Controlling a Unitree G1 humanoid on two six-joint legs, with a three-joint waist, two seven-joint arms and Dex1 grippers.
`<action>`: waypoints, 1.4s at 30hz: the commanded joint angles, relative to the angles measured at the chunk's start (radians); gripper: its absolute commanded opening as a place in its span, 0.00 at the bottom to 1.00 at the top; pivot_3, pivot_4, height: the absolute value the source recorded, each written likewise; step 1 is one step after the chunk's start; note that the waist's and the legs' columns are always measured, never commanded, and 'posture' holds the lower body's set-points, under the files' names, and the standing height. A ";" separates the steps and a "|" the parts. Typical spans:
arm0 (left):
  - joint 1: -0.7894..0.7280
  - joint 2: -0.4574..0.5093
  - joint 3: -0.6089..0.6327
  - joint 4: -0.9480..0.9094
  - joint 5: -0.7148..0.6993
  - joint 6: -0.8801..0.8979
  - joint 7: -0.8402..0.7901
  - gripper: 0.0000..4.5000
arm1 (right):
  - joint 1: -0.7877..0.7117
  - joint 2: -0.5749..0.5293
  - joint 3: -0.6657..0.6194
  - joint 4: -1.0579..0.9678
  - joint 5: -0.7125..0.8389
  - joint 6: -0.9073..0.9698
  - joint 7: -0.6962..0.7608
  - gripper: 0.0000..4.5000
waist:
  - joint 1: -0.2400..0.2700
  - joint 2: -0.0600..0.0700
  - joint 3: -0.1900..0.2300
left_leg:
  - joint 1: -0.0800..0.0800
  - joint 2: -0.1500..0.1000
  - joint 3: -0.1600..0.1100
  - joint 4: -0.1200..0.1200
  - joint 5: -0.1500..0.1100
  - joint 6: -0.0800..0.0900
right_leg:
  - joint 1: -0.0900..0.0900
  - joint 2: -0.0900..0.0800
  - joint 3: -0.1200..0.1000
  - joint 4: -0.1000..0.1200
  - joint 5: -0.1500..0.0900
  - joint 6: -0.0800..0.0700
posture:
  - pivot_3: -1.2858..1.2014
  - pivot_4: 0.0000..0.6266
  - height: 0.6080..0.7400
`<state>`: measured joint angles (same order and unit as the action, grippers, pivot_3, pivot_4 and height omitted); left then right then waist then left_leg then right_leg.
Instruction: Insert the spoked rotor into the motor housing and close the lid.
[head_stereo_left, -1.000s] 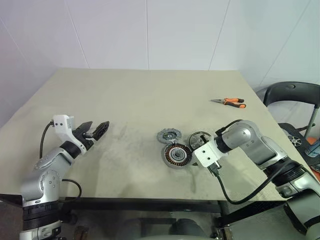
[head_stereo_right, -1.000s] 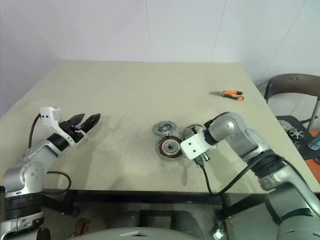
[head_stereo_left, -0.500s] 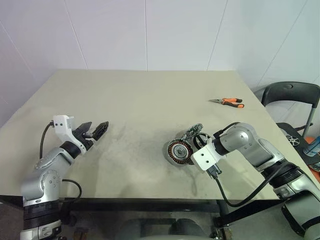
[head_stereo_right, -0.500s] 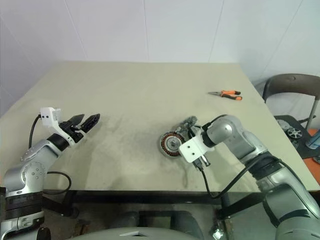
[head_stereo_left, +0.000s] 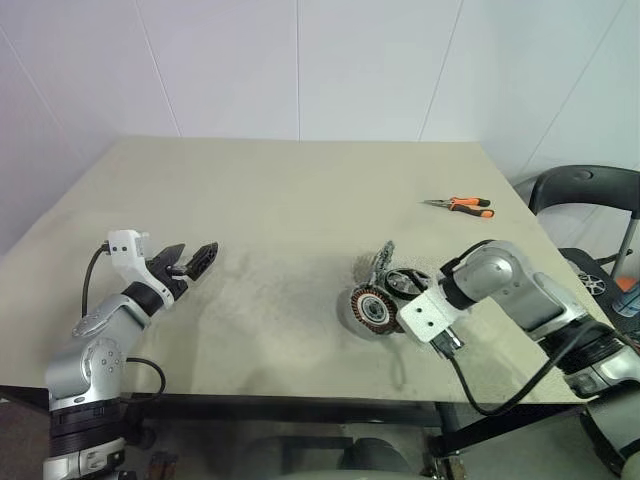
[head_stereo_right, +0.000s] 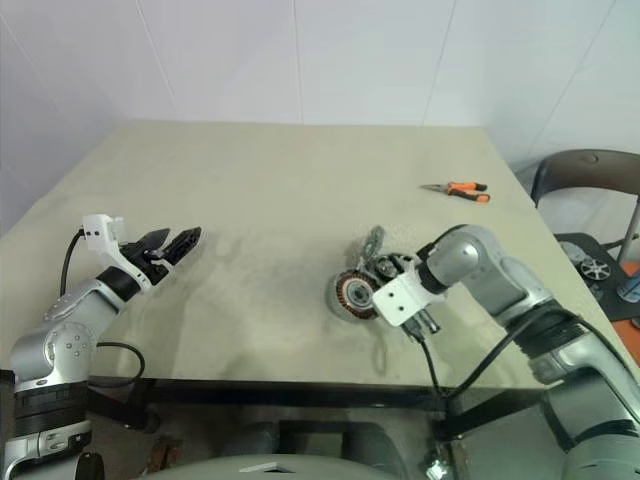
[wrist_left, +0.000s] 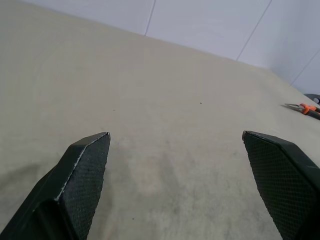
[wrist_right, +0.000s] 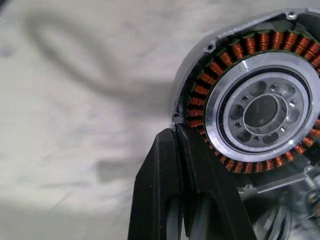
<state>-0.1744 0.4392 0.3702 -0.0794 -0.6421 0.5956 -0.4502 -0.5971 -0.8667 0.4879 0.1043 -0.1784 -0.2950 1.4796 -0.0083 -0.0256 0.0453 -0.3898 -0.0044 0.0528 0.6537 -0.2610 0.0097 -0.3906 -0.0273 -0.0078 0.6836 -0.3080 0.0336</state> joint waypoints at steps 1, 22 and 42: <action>-0.014 -0.003 0.010 -0.011 0.004 -0.030 0.000 1.00 | -0.009 -0.001 -0.030 -0.040 0.028 -0.015 0.001 0.01 | -0.001 0.000 0.000 | 0.000 0.000 0.000 0.000 0.000 0.000 | 0.000 0.000 0.000 0.000 0.000 0.000 | 0.52 0.00 1.00; 0.007 -0.001 0.023 -0.042 -0.007 -0.030 0.016 1.00 | -0.080 0.110 0.002 0.052 -0.018 -0.131 -0.041 0.01 | -0.011 0.000 0.000 | 0.002 0.001 0.000 0.000 0.001 -0.001 | 0.001 0.001 0.000 0.002 0.000 0.000 | 0.52 0.00 1.00; 0.009 0.006 0.020 -0.041 -0.005 -0.026 0.014 1.00 | -0.141 0.193 0.028 0.145 -0.021 -0.175 -0.031 0.01 | -0.005 -0.001 0.000 | 0.002 0.001 0.000 0.000 0.001 -0.001 | 0.000 0.001 -0.001 0.002 0.000 0.000 | 0.52 0.00 1.00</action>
<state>-0.1581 0.4311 0.3747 -0.0830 -0.6422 0.5800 -0.4327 -0.7154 -0.6632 0.5441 0.2680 -0.2218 -0.4807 1.4503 -0.0136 -0.0263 0.0449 -0.3879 -0.0035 0.0529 0.6535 -0.2602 0.0082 -0.3905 -0.0267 -0.0083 0.6858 -0.3079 0.0336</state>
